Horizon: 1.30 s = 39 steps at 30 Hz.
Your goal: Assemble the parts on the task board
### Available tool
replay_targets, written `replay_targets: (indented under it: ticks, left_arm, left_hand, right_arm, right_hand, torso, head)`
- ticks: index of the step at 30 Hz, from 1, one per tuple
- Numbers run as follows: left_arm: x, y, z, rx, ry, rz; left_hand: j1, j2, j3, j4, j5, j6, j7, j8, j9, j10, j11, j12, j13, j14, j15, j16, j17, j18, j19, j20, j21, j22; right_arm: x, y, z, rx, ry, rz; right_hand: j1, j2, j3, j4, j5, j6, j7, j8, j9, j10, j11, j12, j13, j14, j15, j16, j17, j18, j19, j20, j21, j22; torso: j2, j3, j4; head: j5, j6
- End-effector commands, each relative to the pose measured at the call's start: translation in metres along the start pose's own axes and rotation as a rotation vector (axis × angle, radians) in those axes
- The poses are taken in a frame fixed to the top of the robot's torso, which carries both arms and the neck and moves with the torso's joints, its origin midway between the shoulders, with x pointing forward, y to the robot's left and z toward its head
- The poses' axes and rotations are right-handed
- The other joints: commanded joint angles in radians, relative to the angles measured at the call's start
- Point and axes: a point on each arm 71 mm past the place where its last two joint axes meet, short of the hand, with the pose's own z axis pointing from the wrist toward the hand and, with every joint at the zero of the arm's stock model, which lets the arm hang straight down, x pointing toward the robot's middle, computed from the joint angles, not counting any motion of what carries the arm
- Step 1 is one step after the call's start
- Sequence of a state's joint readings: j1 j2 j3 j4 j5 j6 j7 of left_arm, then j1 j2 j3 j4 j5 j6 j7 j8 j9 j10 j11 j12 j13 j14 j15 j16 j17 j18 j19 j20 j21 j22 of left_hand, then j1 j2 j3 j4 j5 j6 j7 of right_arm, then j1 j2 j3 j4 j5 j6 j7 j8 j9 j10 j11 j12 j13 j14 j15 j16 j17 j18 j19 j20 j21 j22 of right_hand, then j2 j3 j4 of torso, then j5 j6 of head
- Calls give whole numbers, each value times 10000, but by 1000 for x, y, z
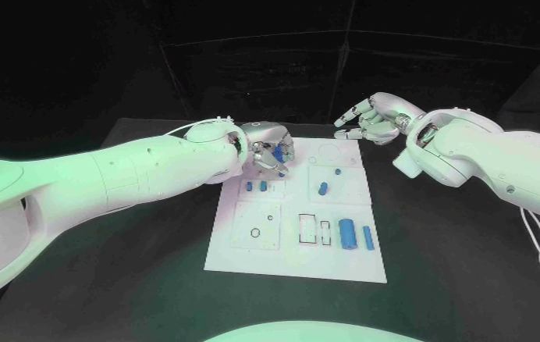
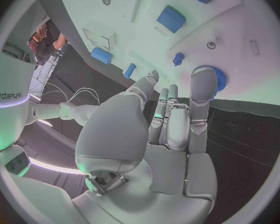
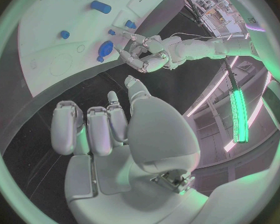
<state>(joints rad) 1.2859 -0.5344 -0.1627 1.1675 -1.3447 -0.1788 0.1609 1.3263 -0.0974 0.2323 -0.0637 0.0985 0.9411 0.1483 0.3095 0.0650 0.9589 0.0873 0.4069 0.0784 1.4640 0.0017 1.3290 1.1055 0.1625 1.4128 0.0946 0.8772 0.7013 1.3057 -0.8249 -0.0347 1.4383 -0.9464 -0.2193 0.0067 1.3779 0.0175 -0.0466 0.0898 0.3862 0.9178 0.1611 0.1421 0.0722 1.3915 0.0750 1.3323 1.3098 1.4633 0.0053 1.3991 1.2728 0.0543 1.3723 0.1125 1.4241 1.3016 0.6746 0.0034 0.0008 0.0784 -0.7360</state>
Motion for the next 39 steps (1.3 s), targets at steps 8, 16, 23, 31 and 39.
replay_targets:
  ticks: [8,16,23,31,39]
  left_arm:
    - [8,2,11,-564,1033,1374]
    - [10,2,15,-848,1201,1582]
    - [11,2,20,-852,1253,1640]
    - [15,2,23,-857,1467,1616]
    - [20,1,24,-844,1669,1563]
  left_hand:
    - [-100,45,-149,-80,-420,255,-40,-350,3,290,-45,-341,-156,205,-106,-83,-316,-137,226,-80,271,313]
    - [20,239,-50,-142,-405,326,-31,-543,4,382,-37,-546,-164,215,-103,-76,-425,-167,293,-93,393,471]
    - [89,381,137,-203,-388,416,-27,-677,9,466,-28,-724,-166,221,-94,-38,-449,-173,305,-91,399,496]
    - [81,408,266,-249,-367,538,-57,-752,18,601,-49,-839,-164,218,-107,-16,-485,-181,316,-96,442,565]
    - [47,422,342,-261,-365,610,-67,-799,23,699,-61,-906,-161,221,-120,7,-497,-190,333,-104,494,635]
  right_arm:
    - [-2,4,1,-235,-306,-67]
    - [0,6,2,-311,-298,-56]
    - [2,8,3,-348,-242,-47]
    - [3,9,3,-365,-183,-43]
    - [3,9,3,-378,-134,-42]
  right_hand:
    - [57,35,-39,25,56,-54,22,46,-16,-90,-7,-55,111,401,-66,-50,-25,131,-83,-26,-62,-49]
    - [58,38,-38,27,65,-60,23,45,-17,-107,-6,-75,90,397,-66,-65,-46,139,-107,-26,-82,-81]
    - [58,38,-38,27,65,-60,23,45,-17,-107,-6,-75,90,397,-66,-65,-46,139,-107,-26,-82,-81]
    - [56,49,-35,34,77,-66,25,45,-18,-111,-5,-79,87,396,-65,-72,-52,141,-113,-26,-90,-91]
    - [56,49,-35,34,77,-66,25,45,-18,-111,-5,-79,87,396,-65,-72,-52,141,-113,-26,-90,-91]
  torso:
    - [-13,6,-1]
    - [-20,15,6]
    - [-18,10,10]
    - [-18,14,1]
    - [-20,8,13]
  head:
    - [-43,-43]
    - [-61,-49]
    - [-60,-21]
    - [-56,-23]
    - [-75,-53]
